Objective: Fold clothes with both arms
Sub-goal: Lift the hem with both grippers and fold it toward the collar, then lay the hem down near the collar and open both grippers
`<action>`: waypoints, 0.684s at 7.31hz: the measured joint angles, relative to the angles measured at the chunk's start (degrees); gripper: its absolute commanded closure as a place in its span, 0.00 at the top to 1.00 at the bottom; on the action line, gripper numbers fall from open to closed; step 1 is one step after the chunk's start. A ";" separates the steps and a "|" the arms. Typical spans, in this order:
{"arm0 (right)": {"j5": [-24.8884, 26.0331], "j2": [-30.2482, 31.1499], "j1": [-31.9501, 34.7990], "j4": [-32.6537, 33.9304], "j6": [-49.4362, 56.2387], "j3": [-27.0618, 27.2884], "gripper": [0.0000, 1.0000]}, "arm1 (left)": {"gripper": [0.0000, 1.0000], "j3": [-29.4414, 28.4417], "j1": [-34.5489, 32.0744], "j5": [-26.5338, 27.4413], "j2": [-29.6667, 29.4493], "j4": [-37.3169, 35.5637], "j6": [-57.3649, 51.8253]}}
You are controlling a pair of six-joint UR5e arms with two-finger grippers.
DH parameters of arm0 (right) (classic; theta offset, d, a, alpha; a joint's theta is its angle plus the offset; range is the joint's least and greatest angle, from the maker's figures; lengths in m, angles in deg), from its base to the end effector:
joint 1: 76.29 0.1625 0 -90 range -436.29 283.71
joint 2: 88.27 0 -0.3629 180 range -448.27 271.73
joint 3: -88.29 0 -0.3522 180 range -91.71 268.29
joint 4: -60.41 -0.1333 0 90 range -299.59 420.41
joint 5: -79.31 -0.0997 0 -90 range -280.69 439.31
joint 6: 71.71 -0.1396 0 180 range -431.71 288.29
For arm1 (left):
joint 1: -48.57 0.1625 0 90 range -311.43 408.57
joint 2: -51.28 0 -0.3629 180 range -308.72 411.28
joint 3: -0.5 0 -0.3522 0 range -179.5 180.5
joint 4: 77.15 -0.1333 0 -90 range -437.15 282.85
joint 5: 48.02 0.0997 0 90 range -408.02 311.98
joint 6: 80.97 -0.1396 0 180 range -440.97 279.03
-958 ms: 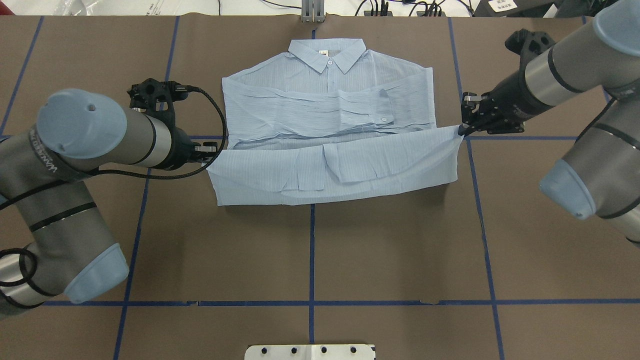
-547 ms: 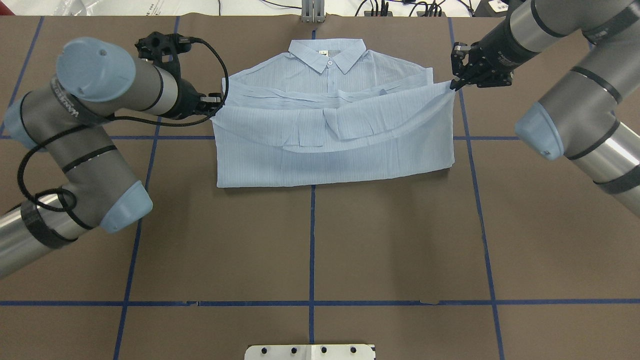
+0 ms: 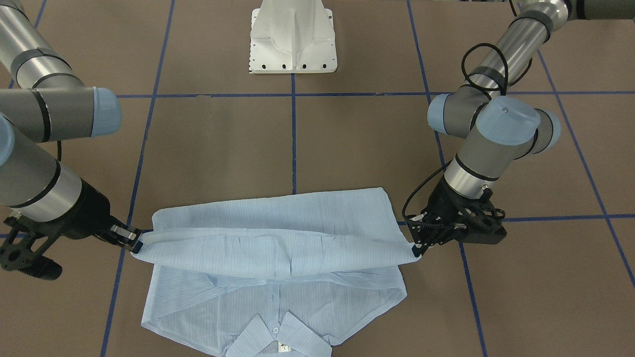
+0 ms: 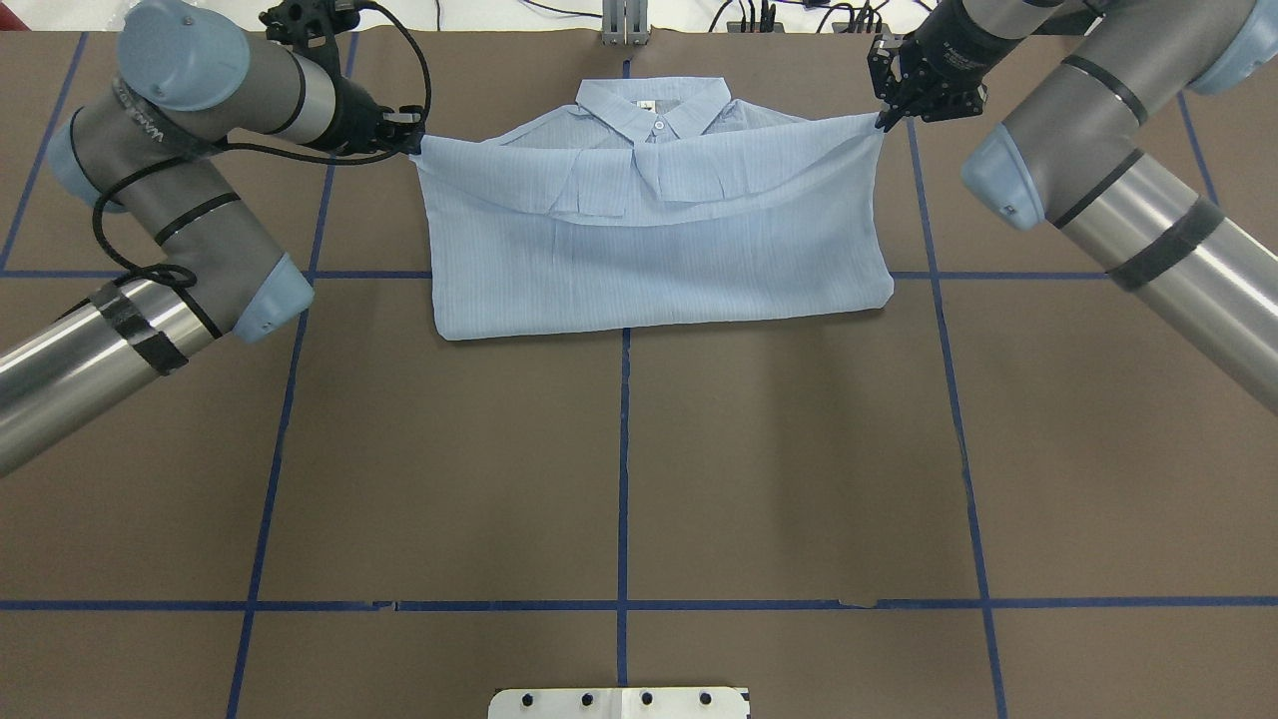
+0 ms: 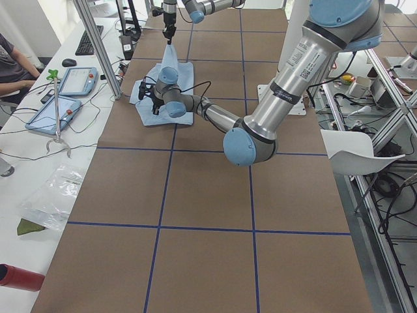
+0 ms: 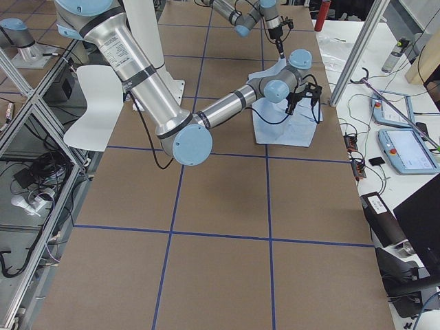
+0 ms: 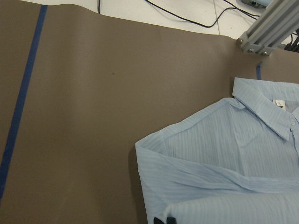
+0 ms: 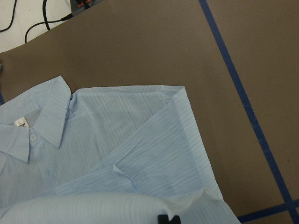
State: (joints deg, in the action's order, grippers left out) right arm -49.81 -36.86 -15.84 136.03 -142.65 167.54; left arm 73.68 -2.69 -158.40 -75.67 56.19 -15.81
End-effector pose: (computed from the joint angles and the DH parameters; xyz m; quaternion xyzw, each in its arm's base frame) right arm -0.2982 -0.6177 0.2949 -0.0231 -0.4606 0.1979 0.8649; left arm 0.3785 -0.6071 0.3006 0.2006 0.5004 -0.1007 0.8362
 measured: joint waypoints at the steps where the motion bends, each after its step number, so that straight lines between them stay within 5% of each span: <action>1: 0.03 -1.65 0.18 -2.87 0.06 -4.26 0.00 | 0.00 -2.78 -0.11 -0.06 -1.62 1.84 0.03; 5: 0.52 -6.06 0.95 -8.35 0.35 -15.27 0.00 | 0.00 -9.02 -0.37 0.07 -4.65 5.89 0.05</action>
State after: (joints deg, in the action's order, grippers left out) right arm -49.29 -42.92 -14.89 127.67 -142.30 152.27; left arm 64.66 -3.06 -158.33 -80.32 62.08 -15.76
